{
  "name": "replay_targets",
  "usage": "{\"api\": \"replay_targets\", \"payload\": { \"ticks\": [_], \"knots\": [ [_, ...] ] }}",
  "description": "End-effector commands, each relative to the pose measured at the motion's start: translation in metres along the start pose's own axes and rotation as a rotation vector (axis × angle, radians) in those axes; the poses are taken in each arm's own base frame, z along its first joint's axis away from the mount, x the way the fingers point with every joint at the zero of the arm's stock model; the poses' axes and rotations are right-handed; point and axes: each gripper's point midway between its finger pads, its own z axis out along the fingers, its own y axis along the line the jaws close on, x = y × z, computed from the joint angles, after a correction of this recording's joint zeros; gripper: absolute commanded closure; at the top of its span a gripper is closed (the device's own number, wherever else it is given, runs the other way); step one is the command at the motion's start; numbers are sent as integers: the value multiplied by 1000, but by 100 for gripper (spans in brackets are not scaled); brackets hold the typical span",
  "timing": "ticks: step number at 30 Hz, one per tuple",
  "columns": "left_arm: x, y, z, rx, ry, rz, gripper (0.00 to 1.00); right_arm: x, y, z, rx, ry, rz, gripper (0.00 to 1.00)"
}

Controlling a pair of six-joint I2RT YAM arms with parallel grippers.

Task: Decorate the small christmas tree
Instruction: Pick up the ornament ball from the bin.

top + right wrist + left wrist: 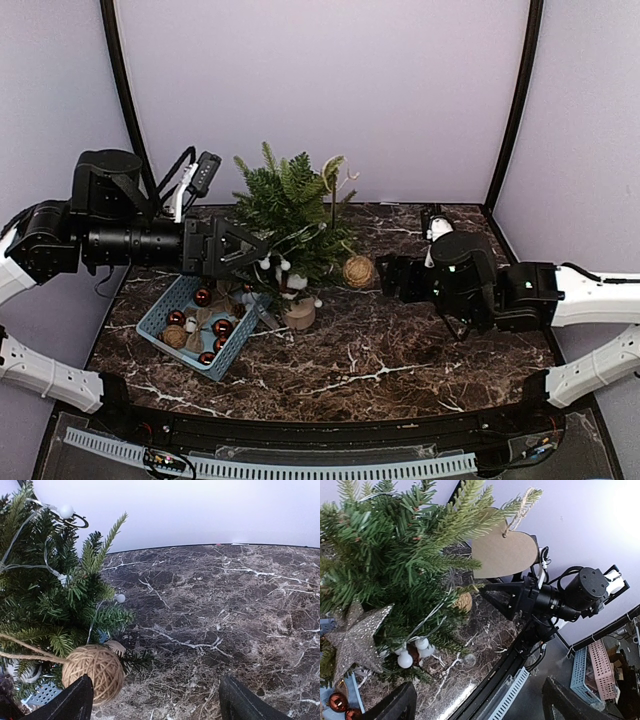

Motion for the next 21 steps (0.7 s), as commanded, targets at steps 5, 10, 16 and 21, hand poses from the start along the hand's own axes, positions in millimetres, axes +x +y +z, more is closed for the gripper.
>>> {"api": "replay_targets", "payload": {
  "ticks": [5, 10, 16, 21],
  "knots": [
    [14, 52, -20, -185, -44, -78, 8, -10, -15, -11, -8, -27, 61, 10],
    [37, 92, -16, -287, -8, -150, 7, -15, -6, -2, -128, 20, 73, 9],
    [68, 137, -19, -429, -12, -241, 7, -22, 9, 13, -207, 98, 40, 9],
    [96, 170, -23, -534, 1, -296, 7, -20, 5, 19, -177, 110, 52, 10]
  ]
}}
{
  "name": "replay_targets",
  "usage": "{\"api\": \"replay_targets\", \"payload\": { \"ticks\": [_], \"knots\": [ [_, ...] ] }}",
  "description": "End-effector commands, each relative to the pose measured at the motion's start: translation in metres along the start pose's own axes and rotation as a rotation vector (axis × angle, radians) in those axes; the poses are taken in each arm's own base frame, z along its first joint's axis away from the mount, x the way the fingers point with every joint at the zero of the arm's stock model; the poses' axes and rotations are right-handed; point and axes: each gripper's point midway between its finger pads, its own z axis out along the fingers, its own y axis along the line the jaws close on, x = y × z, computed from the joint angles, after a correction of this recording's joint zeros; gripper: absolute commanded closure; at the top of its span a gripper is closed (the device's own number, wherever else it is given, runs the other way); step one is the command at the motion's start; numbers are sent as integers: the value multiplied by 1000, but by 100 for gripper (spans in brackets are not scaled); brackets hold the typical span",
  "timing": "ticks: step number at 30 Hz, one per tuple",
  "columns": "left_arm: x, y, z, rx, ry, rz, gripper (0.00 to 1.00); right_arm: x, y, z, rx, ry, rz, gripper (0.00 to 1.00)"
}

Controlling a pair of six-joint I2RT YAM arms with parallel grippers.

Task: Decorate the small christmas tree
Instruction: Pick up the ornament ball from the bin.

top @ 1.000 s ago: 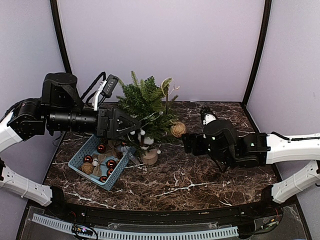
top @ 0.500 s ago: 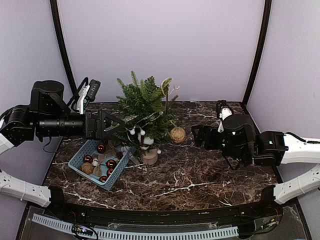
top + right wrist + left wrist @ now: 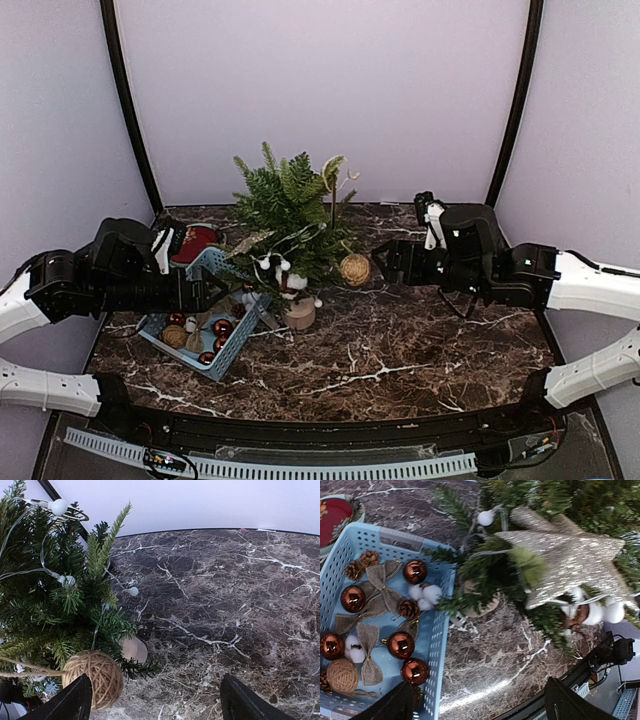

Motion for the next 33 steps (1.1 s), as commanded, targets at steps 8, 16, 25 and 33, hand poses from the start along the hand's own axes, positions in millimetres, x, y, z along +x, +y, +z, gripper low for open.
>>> {"api": "replay_targets", "payload": {
  "ticks": [8, 16, 25, 33],
  "knots": [
    [49, 92, 27, -232, 42, -162, 22, -12, -15, -14, -18, -60, 104, 10],
    [57, 141, 40, -403, 83, -216, 30, -9, -32, -26, 8, -73, 119, 10],
    [72, 171, 46, -618, 248, -149, 48, -4, -45, -37, 12, -98, 163, 10],
    [72, 187, 41, -727, 248, -155, 43, 5, -55, -43, 20, -101, 178, 9]
  ]
}}
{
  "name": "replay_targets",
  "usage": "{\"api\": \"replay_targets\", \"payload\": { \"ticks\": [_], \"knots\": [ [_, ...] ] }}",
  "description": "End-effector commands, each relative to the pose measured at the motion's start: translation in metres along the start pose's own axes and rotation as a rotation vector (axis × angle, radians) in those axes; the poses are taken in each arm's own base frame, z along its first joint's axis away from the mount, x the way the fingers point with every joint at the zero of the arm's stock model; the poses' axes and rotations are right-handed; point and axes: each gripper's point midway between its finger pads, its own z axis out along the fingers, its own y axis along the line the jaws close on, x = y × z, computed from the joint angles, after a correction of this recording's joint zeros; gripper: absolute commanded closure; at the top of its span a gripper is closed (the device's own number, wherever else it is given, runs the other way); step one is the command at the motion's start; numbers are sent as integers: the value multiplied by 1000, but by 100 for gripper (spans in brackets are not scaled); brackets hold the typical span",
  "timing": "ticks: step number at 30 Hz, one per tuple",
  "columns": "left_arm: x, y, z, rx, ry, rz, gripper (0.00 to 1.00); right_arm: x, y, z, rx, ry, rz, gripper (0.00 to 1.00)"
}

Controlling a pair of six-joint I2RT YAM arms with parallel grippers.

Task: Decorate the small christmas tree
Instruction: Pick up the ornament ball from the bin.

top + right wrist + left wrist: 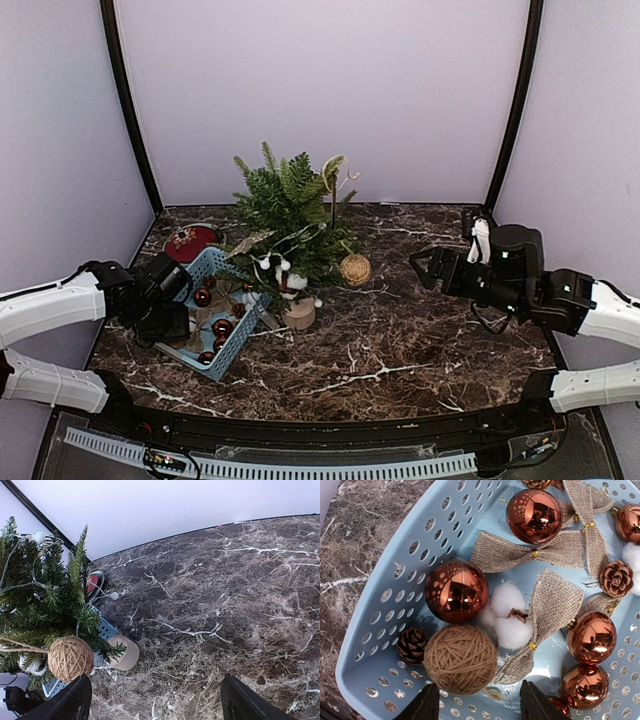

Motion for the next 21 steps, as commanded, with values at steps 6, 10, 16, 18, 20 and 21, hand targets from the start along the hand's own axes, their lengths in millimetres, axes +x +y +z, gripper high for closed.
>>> {"api": "replay_targets", "payload": {
  "ticks": [6, 10, 16, 18, 20, 21],
  "knots": [
    [-5, 18, 8, -86, 11, -28, 42, 3, -10, -1, 1, -19, 36, 8],
    [-7, 20, 16, -85, 18, -35, 42, 13, -12, 6, -28, -4, 71, 8],
    [-6, 21, 29, -90, 41, -30, 42, 22, -10, 13, -65, 15, 113, 9],
    [-5, 22, 32, -98, 49, -22, 42, 23, -10, 14, -65, 19, 114, 9],
    [-5, 23, 34, -107, 52, -20, 41, 23, -10, 15, -63, 21, 111, 9],
    [-3, 24, 36, -112, 56, -17, 41, 24, -10, 16, -62, 24, 110, 9]
  ]
}}
